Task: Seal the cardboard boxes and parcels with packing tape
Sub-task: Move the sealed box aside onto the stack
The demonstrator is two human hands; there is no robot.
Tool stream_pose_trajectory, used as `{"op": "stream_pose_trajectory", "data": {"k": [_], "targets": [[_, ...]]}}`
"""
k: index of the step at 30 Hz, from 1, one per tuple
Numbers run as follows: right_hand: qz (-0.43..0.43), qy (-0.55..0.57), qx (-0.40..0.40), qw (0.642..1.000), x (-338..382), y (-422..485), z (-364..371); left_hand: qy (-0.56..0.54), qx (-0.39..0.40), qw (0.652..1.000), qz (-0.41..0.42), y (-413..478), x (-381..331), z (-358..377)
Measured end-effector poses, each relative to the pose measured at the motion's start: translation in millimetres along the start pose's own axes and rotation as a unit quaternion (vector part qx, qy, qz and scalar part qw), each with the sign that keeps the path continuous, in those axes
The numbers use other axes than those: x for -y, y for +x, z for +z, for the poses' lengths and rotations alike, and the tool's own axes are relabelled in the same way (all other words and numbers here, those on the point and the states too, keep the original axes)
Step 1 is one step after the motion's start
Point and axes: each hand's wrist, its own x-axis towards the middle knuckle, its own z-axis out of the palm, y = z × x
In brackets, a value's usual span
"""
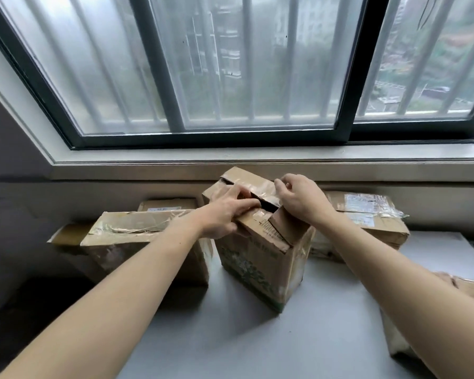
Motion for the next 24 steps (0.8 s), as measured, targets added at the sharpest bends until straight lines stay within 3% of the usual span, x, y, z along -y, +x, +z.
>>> {"op": "stream_pose_trajectory", "data": {"k": [5, 11, 16, 20, 24], "targets": [[0.045, 0.036, -0.061, 0.996, 6.3, -42.5, 0.5, -0.004, -0.034, 0.999, 0.036, -24.3, -9.7, 11.6], [0.03, 0.083, -0.057, 0.994, 4.8, -67.0, -8.6, 0.017, -0.11, 0.993, 0.042, -54.3, -38.1, 13.4], [0.049, 0.026, -0.047, 0.997, 2.8, -56.6, -2.8, 0.052, -0.105, 0.993, -0.004, -56.1, -57.1, 12.6], [0.033, 0.082, -0.054, 0.995, -8.7, -45.7, -7.5, 0.039, -0.141, 0.989, -0.032, -47.5, -69.4, 18.4], [0.016, 0.102, 0.003, 0.995, -15.8, -44.1, -20.9, 0.024, -0.159, 0.981, -0.11, -33.6, -89.7, 22.2]]}}
